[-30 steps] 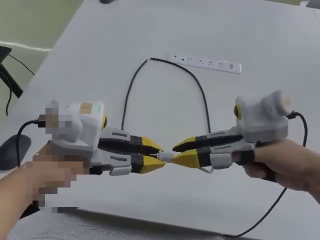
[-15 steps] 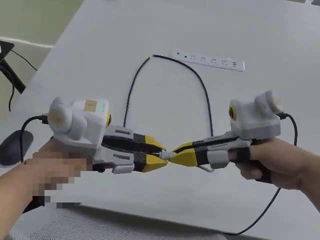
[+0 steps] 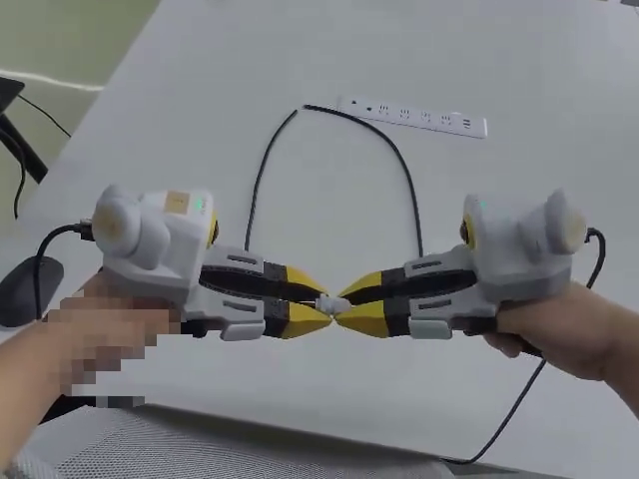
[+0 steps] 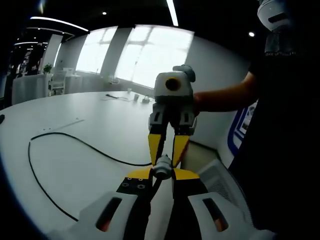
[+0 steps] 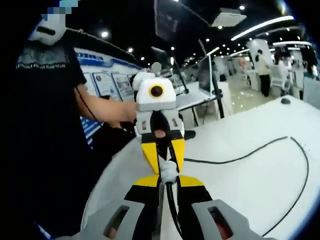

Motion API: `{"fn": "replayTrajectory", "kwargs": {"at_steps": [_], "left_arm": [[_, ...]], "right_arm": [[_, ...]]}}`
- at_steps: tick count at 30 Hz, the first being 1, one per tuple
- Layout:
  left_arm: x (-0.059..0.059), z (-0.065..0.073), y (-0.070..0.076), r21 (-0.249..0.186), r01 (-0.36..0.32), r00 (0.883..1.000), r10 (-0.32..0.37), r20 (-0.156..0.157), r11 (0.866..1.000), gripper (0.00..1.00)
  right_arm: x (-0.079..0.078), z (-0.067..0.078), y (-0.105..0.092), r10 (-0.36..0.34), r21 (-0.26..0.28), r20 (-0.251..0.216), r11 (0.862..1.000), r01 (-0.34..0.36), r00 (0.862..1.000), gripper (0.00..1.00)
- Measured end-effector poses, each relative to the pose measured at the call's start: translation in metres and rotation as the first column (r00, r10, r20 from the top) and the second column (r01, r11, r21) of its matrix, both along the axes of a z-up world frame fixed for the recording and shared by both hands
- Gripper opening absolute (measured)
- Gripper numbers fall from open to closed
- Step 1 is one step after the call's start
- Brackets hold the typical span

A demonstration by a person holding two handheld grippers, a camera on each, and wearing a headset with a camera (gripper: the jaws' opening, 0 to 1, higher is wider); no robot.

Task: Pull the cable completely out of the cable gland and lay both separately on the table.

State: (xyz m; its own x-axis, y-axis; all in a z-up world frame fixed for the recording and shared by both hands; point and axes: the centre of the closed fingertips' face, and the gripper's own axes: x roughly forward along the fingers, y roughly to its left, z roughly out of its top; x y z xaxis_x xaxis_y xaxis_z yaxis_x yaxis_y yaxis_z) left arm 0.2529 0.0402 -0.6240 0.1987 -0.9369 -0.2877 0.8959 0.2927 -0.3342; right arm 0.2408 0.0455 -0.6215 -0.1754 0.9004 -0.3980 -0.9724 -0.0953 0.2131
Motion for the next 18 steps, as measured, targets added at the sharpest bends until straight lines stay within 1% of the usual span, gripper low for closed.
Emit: {"fn": "replayTrajectory", "kwargs": {"at_steps": [1,2,4,5,6,8,9,10,11,14,18], "left_arm": [[0.0004,-0.0001,0.0001,-0.002,-0.002,1.000,0.002,-0.006,1.000,0.15],[0.0000,-0.0006,0.0001,-0.003,-0.001,1.000,0.001,-0.012,1.000,0.15],[-0.0006,-0.0018,-0.0005,-0.003,0.001,1.000,-0.001,-0.015,1.000,0.15],[-0.0008,-0.0022,-0.0007,-0.003,0.003,1.000,-0.003,-0.015,1.000,0.15],[-0.0018,-0.0027,-0.0013,-0.003,0.003,1.000,-0.003,-0.019,1.000,0.15],[-0.0028,-0.0037,-0.0019,-0.005,0.002,1.000,-0.002,-0.026,1.000,0.15],[-0.0027,-0.0037,-0.0019,-0.006,0.001,1.000,-0.001,-0.027,1.000,0.15],[-0.0024,-0.0037,-0.0016,-0.009,-0.004,1.000,0.004,-0.031,1.000,0.15],[-0.0021,-0.0035,-0.0014,-0.011,-0.006,0.999,0.006,-0.034,1.000,0.15],[-0.0011,-0.0016,-0.0008,-0.016,-0.013,0.999,0.012,-0.036,1.000,0.15],[-0.0006,-0.0005,-0.0010,-0.016,-0.017,0.999,0.017,-0.032,1.000,0.15]], "right_arm": [[0.0002,0.0001,0.0006,0.002,-0.003,0.057,1.000,-0.002,0.998,0.07],[-0.0005,-0.0014,0.0001,0.006,-0.013,0.117,1.000,-0.004,0.993,0.07],[0.0001,-0.0046,-0.0012,0.014,-0.028,0.192,1.000,-0.009,0.981,0.07],[-0.0004,-0.0056,-0.0012,0.024,-0.036,0.241,0.999,-0.016,0.970,0.07],[-0.0006,-0.0069,-0.0013,0.033,-0.047,0.293,0.999,-0.020,0.956,0.07],[-0.0012,-0.0083,-0.0016,0.042,-0.061,0.331,0.998,-0.023,0.943,0.08],[0.0000,-0.0086,-0.0008,0.041,-0.065,0.359,0.998,-0.019,0.932,0.08],[-0.0007,-0.0092,-0.0005,0.039,-0.065,0.361,0.998,-0.016,0.932,0.08],[0.0004,-0.0090,-0.0002,0.045,-0.070,0.387,0.997,-0.019,0.921,0.08],[0.0021,-0.0080,0.0003,0.039,-0.070,0.396,0.997,-0.013,0.917,0.08],[0.0046,-0.0077,0.0006,0.028,-0.067,0.391,0.998,-0.002,0.920,0.08]]}}
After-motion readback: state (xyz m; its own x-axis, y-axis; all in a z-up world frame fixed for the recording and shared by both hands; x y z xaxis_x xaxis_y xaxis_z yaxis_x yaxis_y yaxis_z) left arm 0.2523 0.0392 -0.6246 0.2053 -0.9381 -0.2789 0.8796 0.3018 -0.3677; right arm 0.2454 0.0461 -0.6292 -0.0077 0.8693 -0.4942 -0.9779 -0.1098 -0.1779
